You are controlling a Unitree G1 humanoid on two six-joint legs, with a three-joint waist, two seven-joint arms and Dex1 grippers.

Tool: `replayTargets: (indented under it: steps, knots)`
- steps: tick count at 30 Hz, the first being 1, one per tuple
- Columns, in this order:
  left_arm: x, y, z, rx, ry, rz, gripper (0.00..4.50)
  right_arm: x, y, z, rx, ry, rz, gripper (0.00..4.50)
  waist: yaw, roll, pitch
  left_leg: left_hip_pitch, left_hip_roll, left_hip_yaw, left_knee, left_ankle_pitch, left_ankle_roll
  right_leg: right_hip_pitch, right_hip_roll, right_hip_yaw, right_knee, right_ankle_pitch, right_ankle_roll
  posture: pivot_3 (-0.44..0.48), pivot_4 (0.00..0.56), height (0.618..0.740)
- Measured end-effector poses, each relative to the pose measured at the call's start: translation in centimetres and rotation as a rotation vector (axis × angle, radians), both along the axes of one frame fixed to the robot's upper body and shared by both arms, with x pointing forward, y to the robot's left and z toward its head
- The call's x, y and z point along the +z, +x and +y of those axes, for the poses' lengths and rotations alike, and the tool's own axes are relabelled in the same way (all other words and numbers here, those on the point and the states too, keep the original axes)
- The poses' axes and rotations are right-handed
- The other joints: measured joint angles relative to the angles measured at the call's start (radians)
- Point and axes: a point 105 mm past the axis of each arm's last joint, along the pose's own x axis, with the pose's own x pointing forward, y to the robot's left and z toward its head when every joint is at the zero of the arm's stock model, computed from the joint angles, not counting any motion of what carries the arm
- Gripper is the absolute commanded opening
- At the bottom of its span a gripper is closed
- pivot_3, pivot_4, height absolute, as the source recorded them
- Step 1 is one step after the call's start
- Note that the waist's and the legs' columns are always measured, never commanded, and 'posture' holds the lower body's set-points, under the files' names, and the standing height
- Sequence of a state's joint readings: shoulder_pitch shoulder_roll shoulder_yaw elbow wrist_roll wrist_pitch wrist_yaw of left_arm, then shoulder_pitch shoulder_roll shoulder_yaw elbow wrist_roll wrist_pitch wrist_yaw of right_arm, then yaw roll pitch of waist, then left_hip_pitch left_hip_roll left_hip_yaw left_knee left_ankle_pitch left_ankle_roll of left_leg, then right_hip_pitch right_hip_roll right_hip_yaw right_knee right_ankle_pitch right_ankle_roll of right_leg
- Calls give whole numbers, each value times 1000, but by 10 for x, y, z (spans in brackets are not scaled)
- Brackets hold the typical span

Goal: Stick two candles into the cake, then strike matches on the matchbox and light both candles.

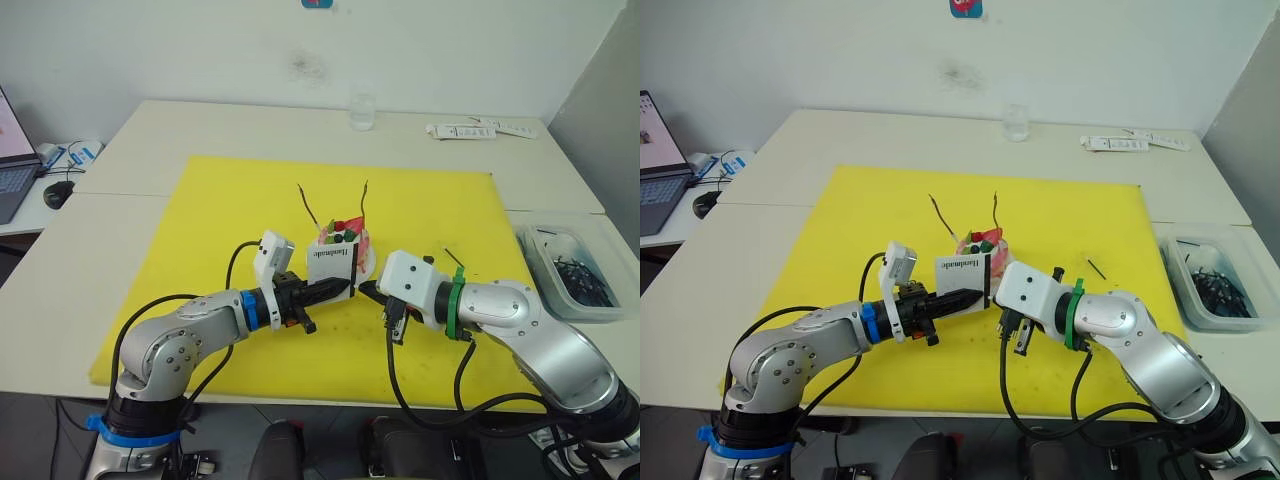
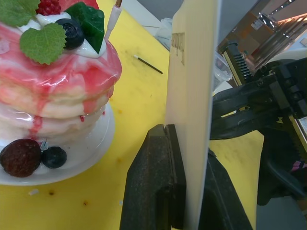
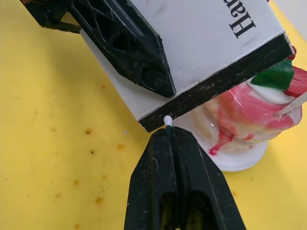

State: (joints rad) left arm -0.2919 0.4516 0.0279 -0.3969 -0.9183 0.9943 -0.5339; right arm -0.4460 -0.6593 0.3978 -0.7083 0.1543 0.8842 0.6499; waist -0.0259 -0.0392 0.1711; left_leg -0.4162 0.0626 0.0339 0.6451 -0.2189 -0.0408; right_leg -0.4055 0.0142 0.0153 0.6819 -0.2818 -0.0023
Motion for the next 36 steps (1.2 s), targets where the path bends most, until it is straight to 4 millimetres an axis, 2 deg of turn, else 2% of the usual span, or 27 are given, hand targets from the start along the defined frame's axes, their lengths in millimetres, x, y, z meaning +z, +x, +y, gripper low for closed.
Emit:
replayTargets:
  steps: [8, 12, 14, 15, 17, 19, 23, 27, 33, 36]
  knots:
    - [0, 2, -11, -2, -22, 2, 0, 0, 6, 1, 11, -32, -29, 26, 0, 0, 0, 0, 0, 0, 0, 0, 0, 0, 0, 0, 0, 0, 0, 0, 150, 740]
    - [9, 5, -18, -14, -44, -22, 0, 0, 9, -1, 55, -85, -56, 26, 0, 0, 0, 0, -1, 0, 0, 0, 0, 0, 0, 0, 0, 0, 0, 0, 150, 740]
    - [53, 7, -39, -110, -129, -132, 0, -22, -8, -5, 182, -197, 3, 26, 21, -3, 2, -3, -1, -2, 1, 0, 0, 0, 2, -4, -1, 0, 0, 0, 150, 740]
    - [83, 5, -44, -155, -165, -220, 0, -34, -22, -4, 252, -224, 54, 26, 26, -4, 2, -4, -1, -2, 2, 0, 0, 0, 2, -5, -2, 0, 0, 0, 150, 740]
    - [128, 5, -28, -143, -188, -361, 0, -44, -38, -14, 302, -251, 119, 26, 19, 0, 1, -1, -1, 2, 1, 0, 0, 0, 1, 1, -1, -1, 1, 0, 150, 740]
    - [137, 7, -11, -100, -170, -388, 0, -40, -36, -24, 277, -265, 120, 26, -3, 1, 0, 1, -1, 3, 0, 0, 0, 1, 1, 4, -1, -1, 1, 0, 150, 740]
    - [108, 7, 13, -65, -57, -277, 0, -15, -28, -29, 211, -190, 74, 26, -6, 0, 0, 1, 2, -3, -1, 0, 0, 0, 2, -2, 1, -1, 1, 0, 150, 740]
    - [91, -1, 19, -62, -20, -234, 0, -9, -24, -27, 157, -122, 88, 26, -1, 1, 1, 1, 2, -2, -1, 0, 0, 0, 1, -3, 1, -1, 1, 0, 150, 740]
    - [50, -13, 34, -38, 26, -95, 0, 2, -15, -30, 64, -47, 90, 26, -1, 0, 1, 0, 1, 1, 0, 0, 0, 1, -2, 1, 0, -1, 1, 0, 150, 740]
    - [22, -20, 48, -4, 50, 13, 0, 20, -7, -23, 50, -1, 36, 26, -7, 0, 1, 1, 1, 1, 0, 0, 0, 0, -3, 2, 0, -1, 1, 0, 150, 740]
